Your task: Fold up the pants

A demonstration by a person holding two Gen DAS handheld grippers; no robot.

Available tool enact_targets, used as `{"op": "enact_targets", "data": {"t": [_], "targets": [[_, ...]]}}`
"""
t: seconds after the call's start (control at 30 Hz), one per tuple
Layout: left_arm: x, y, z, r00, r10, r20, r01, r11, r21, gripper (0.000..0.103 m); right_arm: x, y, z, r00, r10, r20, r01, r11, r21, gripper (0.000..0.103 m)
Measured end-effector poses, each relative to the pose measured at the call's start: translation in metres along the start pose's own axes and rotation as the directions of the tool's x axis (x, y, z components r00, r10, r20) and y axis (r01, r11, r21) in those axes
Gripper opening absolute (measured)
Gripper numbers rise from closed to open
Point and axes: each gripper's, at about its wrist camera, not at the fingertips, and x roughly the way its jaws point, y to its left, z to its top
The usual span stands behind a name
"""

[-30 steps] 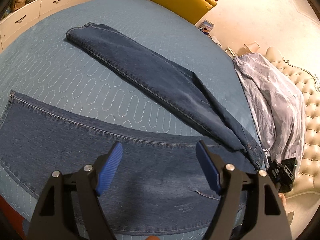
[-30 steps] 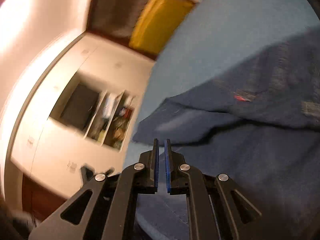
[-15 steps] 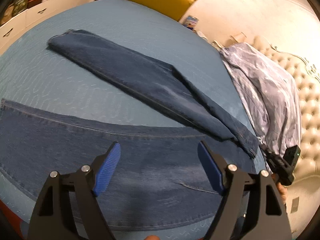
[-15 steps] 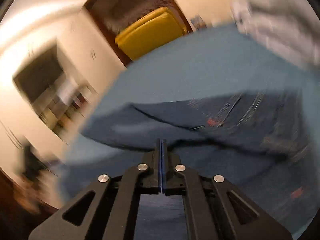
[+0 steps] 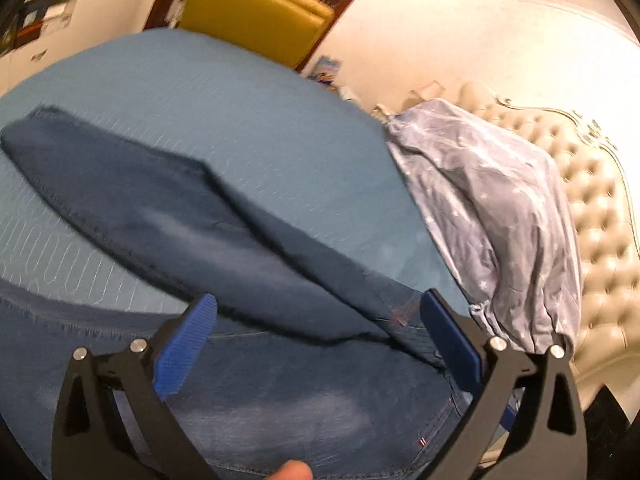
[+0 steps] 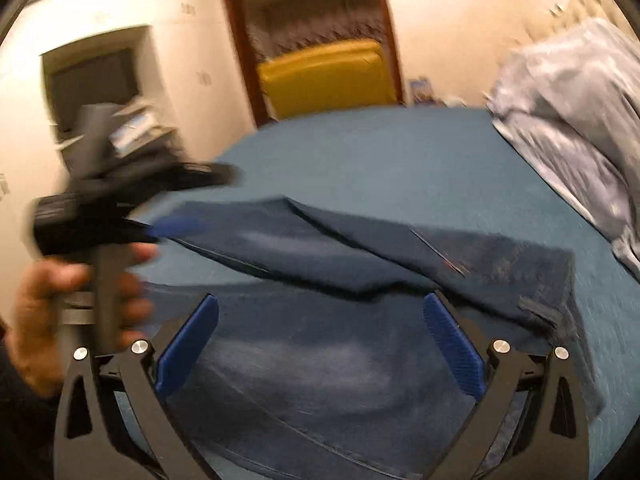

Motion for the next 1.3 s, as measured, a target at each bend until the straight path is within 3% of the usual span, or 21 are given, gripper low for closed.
{"op": "enact_targets", "data": {"t": [0.1,0.17,0.27,0.3,0.33,0.37,0.5,0.53,0.6,0.63,0.7,0.83,0.97,1.03,1.13,1.2,1.3], "targets": [[-0.009,0.01,-0.009,1.0,0.018,-0.013,-0.018,0.998,0.052,0.102,0.017,-0.047,0.0,0.994,-0.067,-0.082,0.067,0.998,0.0,0.099],[-0.023,0.036,-0.016,0.997,0.07,0.015,-0.071,0.995,0.073,0.102,0.045,-0.071,0.003,0.966,-0.226,-0.127,0.203,0.964,-0.172,0.099],[-0.04,0.077,-0.023,0.99,0.139,0.029,-0.14,0.989,0.04,0.102,0.091,-0.099,0.003,0.929,-0.331,-0.163,0.269,0.91,-0.314,0.096],[-0.046,0.091,-0.025,0.989,0.145,0.029,-0.145,0.989,0.019,0.102,0.103,-0.107,0.004,0.921,-0.353,-0.164,0.278,0.893,-0.355,0.084],[-0.052,0.106,-0.026,0.987,0.156,0.032,-0.155,0.988,-0.008,0.102,0.108,-0.112,0.004,0.91,-0.38,-0.164,0.29,0.869,-0.401,0.062],[-0.058,0.12,-0.027,0.983,0.177,0.038,-0.176,0.984,-0.025,0.102,0.119,-0.115,0.002,0.888,-0.429,-0.164,0.313,0.827,-0.467,0.056],[-0.072,0.162,-0.023,0.969,0.243,0.045,-0.241,0.969,-0.047,0.102,0.14,-0.119,-0.005,0.838,-0.527,-0.142,0.316,0.681,-0.661,0.055],[-0.075,0.175,-0.02,0.966,0.255,0.04,-0.252,0.966,-0.064,0.102,0.142,-0.12,-0.008,0.832,-0.541,-0.123,0.317,0.645,-0.695,0.042],[-0.079,0.198,-0.008,0.96,0.279,0.033,-0.275,0.957,-0.095,0.102,0.141,-0.126,-0.007,0.84,-0.525,-0.14,0.296,0.658,-0.692,0.015],[-0.082,0.207,-0.003,0.957,0.288,0.034,-0.283,0.953,-0.105,0.102,0.139,-0.129,-0.006,0.847,-0.514,-0.133,0.294,0.663,-0.689,0.011],[-0.086,0.228,0.012,0.95,0.311,0.037,-0.304,0.944,-0.132,0.102,0.124,-0.124,-0.001,0.861,-0.499,-0.1,0.307,0.665,-0.68,0.008],[-0.088,0.254,0.04,0.957,0.287,0.038,-0.276,0.946,-0.172,0.102,0.071,-0.122,0.025,0.906,-0.421,-0.042,0.325,0.757,-0.567,0.007],[-0.07,0.281,0.063,0.975,0.223,0.013,-0.213,0.947,-0.242,0.102,0.027,-0.116,0.031,0.93,-0.367,-0.006,0.309,0.791,-0.528,0.007],[-0.054,0.298,0.079,0.991,0.136,-0.004,-0.131,0.946,-0.296,0.102,0.0,-0.11,0.03,0.944,-0.328,0.014,0.291,0.815,-0.501,0.005],[-0.036,0.33,0.096,0.999,0.047,-0.008,-0.046,0.913,-0.405,0.1,-0.04,-0.104,0.022,0.956,-0.291,0.038,0.277,0.853,-0.442,0.0],[-0.029,0.352,0.106,1.0,-0.004,0.0,0.003,0.887,-0.462,0.088,-0.061,-0.109,0.01,0.958,-0.285,0.035,0.275,0.875,-0.399,0.0],[-0.012,0.391,0.119,0.999,-0.034,0.007,0.032,0.842,-0.538,0.085,-0.065,-0.125,-0.005,0.956,-0.292,-0.01,0.271,0.899,-0.344,0.0]]}}
